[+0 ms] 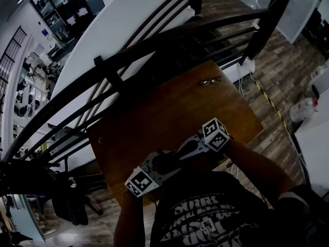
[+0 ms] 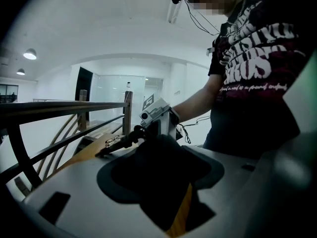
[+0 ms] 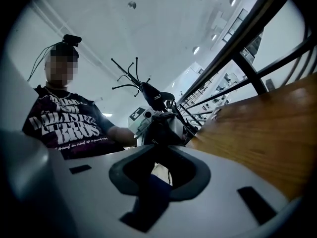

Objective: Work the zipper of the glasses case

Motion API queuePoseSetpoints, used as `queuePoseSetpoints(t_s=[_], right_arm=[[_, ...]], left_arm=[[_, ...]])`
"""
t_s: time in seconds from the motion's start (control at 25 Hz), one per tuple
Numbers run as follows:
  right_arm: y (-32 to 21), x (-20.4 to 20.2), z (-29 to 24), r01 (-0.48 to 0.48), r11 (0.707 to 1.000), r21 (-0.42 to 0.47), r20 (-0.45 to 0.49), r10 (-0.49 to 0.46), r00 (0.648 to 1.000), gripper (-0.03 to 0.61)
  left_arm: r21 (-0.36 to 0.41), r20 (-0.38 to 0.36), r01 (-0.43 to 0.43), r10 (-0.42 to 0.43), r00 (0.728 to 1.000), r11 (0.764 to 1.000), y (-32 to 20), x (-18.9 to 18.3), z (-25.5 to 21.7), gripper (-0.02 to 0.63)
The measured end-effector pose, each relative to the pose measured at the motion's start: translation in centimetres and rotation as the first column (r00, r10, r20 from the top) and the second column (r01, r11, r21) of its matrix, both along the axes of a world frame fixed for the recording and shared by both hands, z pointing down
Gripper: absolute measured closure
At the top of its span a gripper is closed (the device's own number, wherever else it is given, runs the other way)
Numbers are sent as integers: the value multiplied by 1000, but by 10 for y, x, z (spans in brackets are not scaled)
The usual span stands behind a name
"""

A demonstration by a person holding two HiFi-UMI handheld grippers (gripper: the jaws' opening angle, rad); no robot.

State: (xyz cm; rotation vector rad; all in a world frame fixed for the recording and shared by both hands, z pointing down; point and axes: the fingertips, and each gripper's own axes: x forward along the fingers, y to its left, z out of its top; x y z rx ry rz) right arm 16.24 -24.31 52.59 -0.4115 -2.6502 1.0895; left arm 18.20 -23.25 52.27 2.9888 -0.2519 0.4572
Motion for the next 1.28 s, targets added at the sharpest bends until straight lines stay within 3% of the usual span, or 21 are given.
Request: queuePoseSetpoints(t_s=[0.16,0.48,0.84,1.08,1.16,1.24,1.28], right_arm=[[5,7,-1,24,1000,-9,-20,-24,1000,577],[9,12,2,29,990,-137,-44,-36,998,580],[11,17,17,24,976,-215,-126,-52,991,580],[6,13,14,25,971,-237,-131,-57,990,580],[7,13,25,38,974,-222,-193,-82,978,580],[18,18,50,85,979,-183,-313,-141,939,581],[23,19,55,99,977,-189,-319,-156,935,581]], left_arm=[[15,9,31,-31,999,999,-3,-3,-1,350],[19,-11,33,-33,999,999,1,1,-5,351],[33,-41,30,-29,999,999,2,3,-13,353],[37,-70,44,-42,997,998,-5,4,-25,353],[9,-153,72,-70,986,997,-8,2,-39,353],[-41,-290,131,-137,947,991,-19,-6,-69,353],[-38,-309,147,-152,939,988,-24,-9,-80,353]])
